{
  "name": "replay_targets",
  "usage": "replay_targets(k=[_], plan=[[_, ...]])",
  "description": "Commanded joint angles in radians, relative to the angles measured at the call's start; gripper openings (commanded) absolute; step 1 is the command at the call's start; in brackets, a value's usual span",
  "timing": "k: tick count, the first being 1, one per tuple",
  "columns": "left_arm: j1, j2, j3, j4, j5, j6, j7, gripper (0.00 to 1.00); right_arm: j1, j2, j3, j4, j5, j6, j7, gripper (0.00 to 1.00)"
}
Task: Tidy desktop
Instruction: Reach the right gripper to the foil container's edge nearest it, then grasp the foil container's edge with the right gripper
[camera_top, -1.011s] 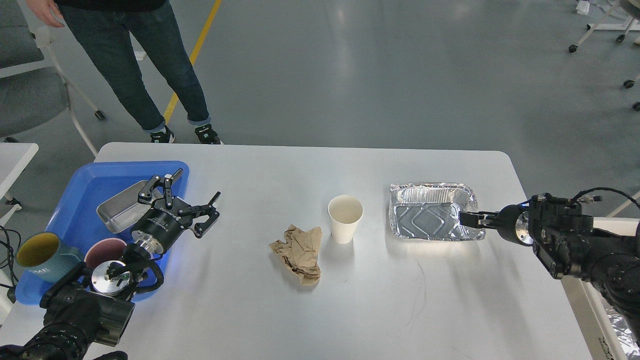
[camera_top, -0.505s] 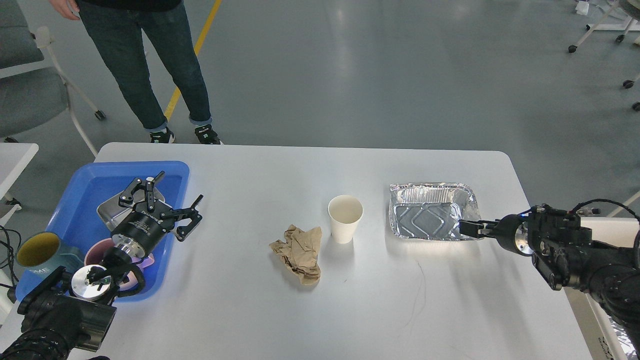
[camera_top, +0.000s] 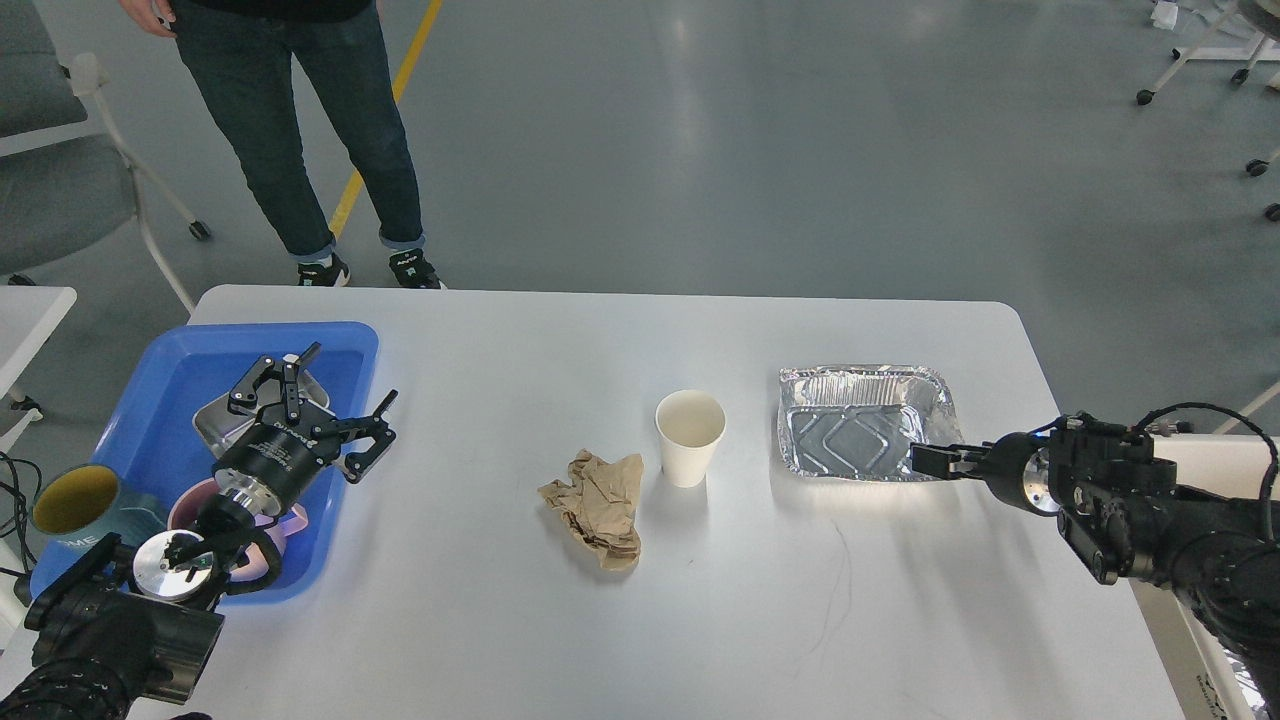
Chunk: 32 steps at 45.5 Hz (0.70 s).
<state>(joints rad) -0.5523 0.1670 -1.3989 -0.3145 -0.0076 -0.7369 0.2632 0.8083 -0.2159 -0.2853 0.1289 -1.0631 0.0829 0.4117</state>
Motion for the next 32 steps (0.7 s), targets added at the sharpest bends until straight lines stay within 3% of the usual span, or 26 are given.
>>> replay_targets(k=[1,20,32], plan=[[0.000,0.000,0.001,0.000,0.002,0.001,0.001,0.97,0.000,0.013,0.000,0.000,0.000,0.002,0.001,1.00],[0.000,0.006,0.001,0.000,0.001,0.001,0.001,0.97,0.002,0.029,0.002,-0.003,0.020,0.002,0.001,0.98],[0.002,0.008,0.001,0.000,0.002,0.001,0.001,0.97,0.002,0.027,-0.002,-0.005,0.018,0.005,0.002,0.70]])
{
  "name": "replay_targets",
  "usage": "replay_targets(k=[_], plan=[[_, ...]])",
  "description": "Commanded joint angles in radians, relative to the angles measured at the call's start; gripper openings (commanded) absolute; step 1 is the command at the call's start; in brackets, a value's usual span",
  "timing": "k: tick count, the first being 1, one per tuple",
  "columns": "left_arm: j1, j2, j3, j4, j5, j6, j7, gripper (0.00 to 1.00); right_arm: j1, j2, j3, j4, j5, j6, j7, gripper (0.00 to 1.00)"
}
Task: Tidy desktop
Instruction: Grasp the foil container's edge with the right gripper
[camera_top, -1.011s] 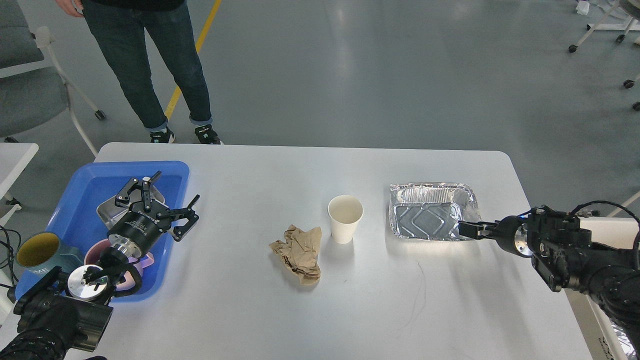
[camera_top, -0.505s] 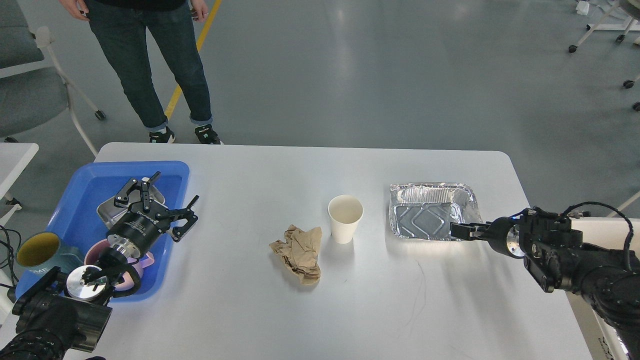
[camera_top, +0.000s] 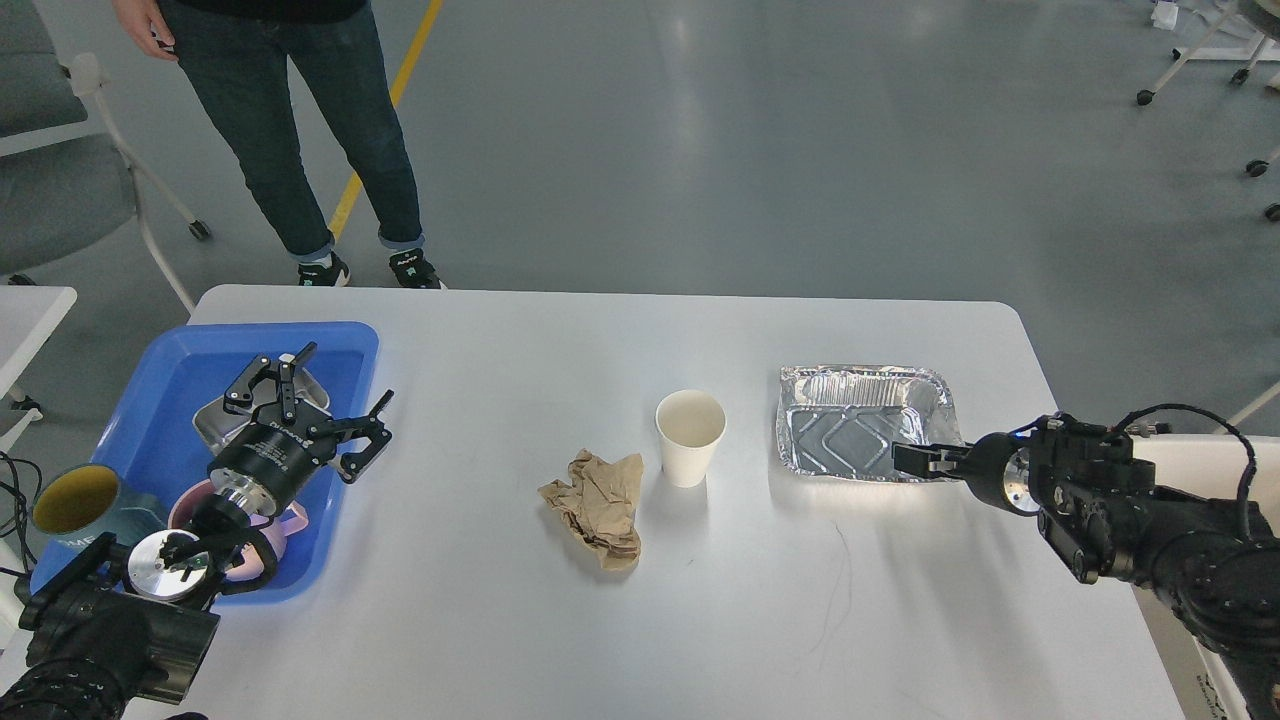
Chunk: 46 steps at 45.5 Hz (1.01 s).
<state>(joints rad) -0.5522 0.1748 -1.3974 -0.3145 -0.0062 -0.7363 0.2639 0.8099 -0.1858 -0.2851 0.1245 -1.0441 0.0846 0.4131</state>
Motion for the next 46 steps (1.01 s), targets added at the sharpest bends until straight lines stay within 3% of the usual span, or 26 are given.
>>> replay_targets(k=[1,22,32,46], plan=[[0.001,0.000,0.000,0.000,-0.001,0.000,0.000,0.97,0.000,-0.003,-0.002,0.001,-0.001,0.004,0.001,0.68],[0.006,0.012,0.000,0.000,0.000,0.000,0.002,0.97,0.002,-0.006,-0.080,0.006,-0.001,0.020,0.065,0.53],[0.011,0.011,0.002,0.000,-0.001,-0.002,0.002,0.97,0.002,-0.003,-0.100,0.007,-0.002,0.033,0.085,0.36],[0.012,0.012,0.002,0.000,0.000,0.000,0.002,0.97,0.002,-0.004,-0.134,0.006,-0.004,0.040,0.110,0.25]])
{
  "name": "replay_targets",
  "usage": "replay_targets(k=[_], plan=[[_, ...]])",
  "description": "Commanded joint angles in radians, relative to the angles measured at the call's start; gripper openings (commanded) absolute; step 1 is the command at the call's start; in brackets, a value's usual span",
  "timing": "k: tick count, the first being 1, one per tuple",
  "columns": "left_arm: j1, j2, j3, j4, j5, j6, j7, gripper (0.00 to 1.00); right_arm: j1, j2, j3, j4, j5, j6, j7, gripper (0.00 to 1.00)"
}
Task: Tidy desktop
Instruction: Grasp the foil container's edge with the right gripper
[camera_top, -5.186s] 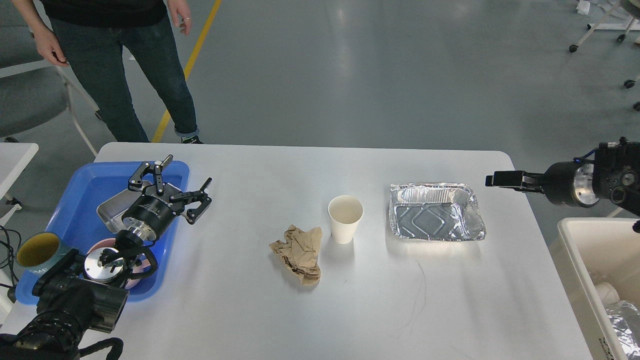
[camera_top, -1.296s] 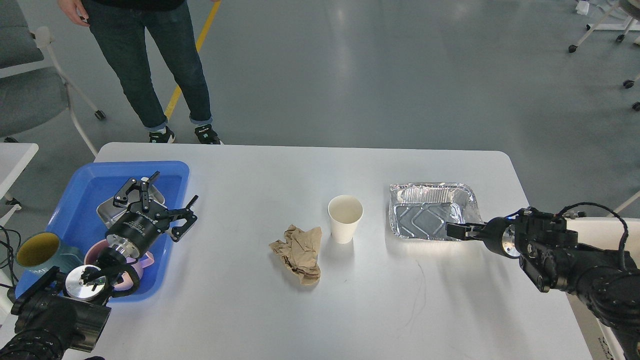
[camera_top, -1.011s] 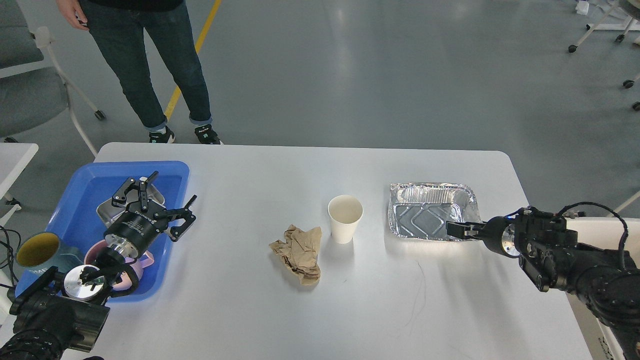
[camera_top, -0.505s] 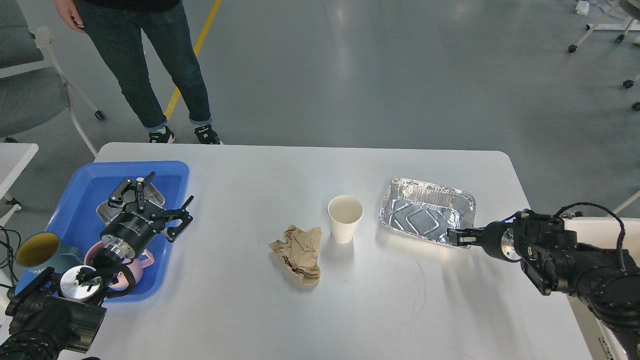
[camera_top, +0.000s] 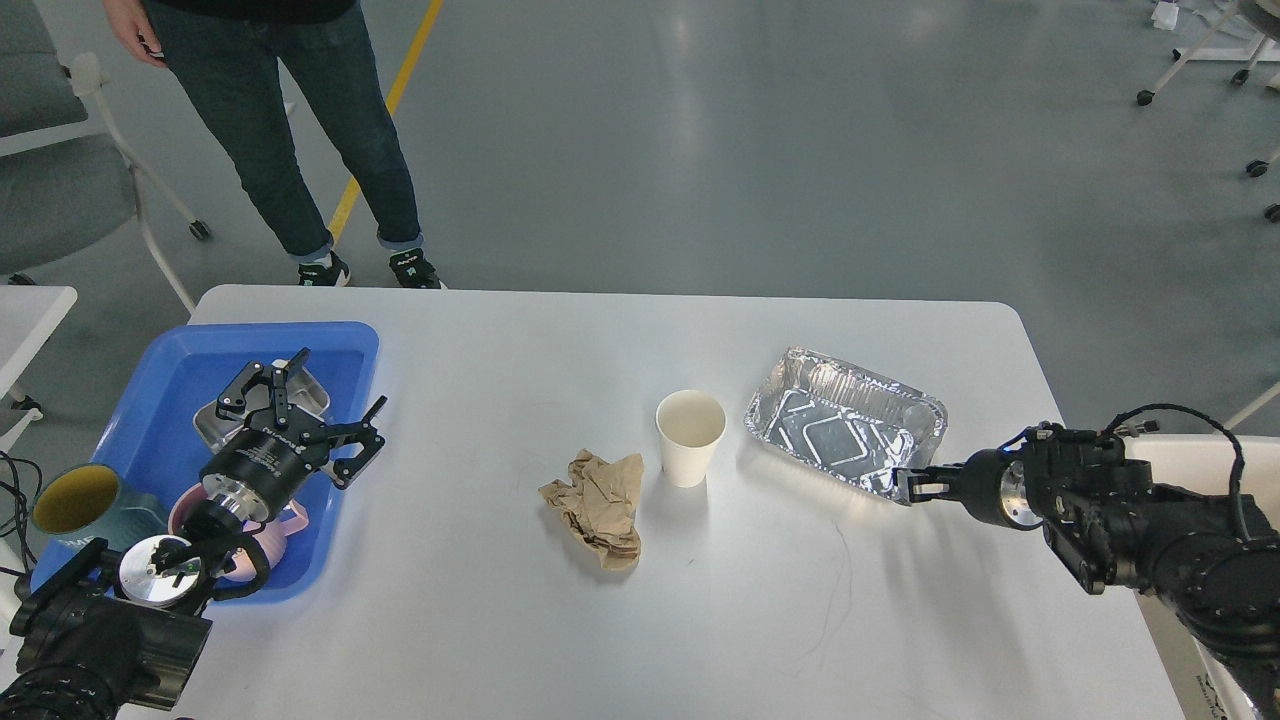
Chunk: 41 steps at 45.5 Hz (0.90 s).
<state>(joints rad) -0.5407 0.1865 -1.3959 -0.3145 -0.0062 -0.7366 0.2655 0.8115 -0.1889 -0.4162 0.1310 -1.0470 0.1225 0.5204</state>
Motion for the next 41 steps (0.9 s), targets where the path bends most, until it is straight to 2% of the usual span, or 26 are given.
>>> replay_targets(k=[1,20,22,24,41], plan=[[0.001,0.001,0.000,0.000,0.000,0.000,0.000,0.97,0.000,-0.001,-0.004,-0.001,-0.001,0.002,0.003,0.24],[-0.002,0.002,0.000,0.000,0.000,-0.001,0.000,0.97,-0.003,-0.001,-0.059,-0.001,-0.001,0.003,0.073,0.23],[-0.001,0.002,0.000,0.000,0.000,-0.001,0.000,0.97,-0.003,0.000,-0.059,-0.002,-0.001,0.003,0.078,0.19],[-0.002,0.002,0.000,0.000,0.000,-0.001,0.000,0.97,-0.006,-0.003,-0.059,-0.011,-0.001,0.003,0.073,0.00],[-0.002,0.002,0.000,0.000,0.000,-0.001,0.001,0.97,-0.002,0.000,-0.059,-0.027,-0.001,0.005,0.092,0.00]])
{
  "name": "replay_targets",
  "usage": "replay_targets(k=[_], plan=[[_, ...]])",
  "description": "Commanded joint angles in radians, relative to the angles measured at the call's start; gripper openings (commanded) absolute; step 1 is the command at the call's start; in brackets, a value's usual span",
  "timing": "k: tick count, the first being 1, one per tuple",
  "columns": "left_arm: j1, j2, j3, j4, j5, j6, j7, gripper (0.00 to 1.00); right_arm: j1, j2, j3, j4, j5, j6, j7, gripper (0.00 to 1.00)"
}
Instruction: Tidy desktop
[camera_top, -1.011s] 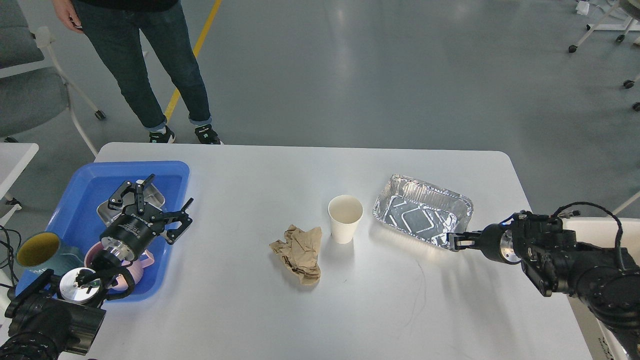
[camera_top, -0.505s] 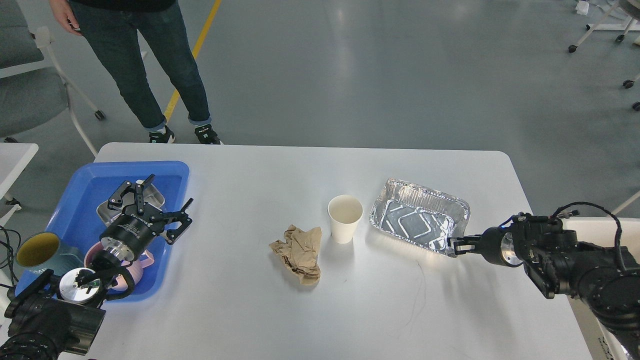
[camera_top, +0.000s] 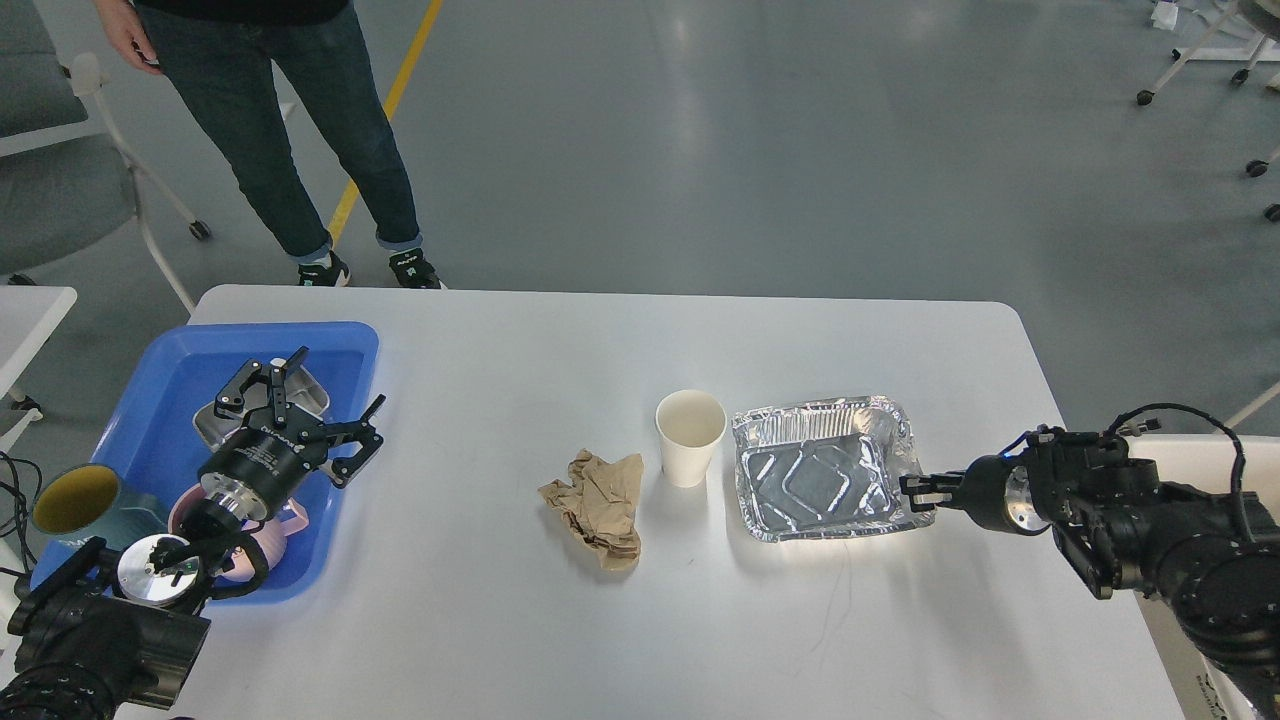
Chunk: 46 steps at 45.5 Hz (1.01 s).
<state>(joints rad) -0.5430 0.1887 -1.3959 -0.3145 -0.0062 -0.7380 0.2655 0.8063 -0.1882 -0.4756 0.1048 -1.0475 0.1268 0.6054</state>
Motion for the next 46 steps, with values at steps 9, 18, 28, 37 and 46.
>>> replay_targets(k=[9,18,28,37,46], plan=[[-0.002,0.000,0.000,0.000,0.000,0.000,0.001,0.97,0.010,-0.016,-0.024,-0.002,-0.008,0.011,0.019,0.00],[-0.002,0.000,0.000,0.000,0.000,-0.011,0.001,0.97,0.031,-0.062,-0.035,-0.002,-0.009,0.074,0.076,0.00],[-0.009,0.000,0.000,0.000,0.000,-0.011,0.003,0.97,0.071,-0.123,-0.112,0.001,-0.012,0.178,0.168,0.00],[-0.018,0.000,0.018,0.000,0.000,-0.011,0.003,0.97,0.109,-0.154,-0.205,0.001,-0.012,0.240,0.206,0.00],[-0.017,-0.002,0.031,0.000,0.000,-0.011,0.003,0.97,0.162,-0.155,-0.215,0.004,-0.012,0.300,0.220,0.00]])
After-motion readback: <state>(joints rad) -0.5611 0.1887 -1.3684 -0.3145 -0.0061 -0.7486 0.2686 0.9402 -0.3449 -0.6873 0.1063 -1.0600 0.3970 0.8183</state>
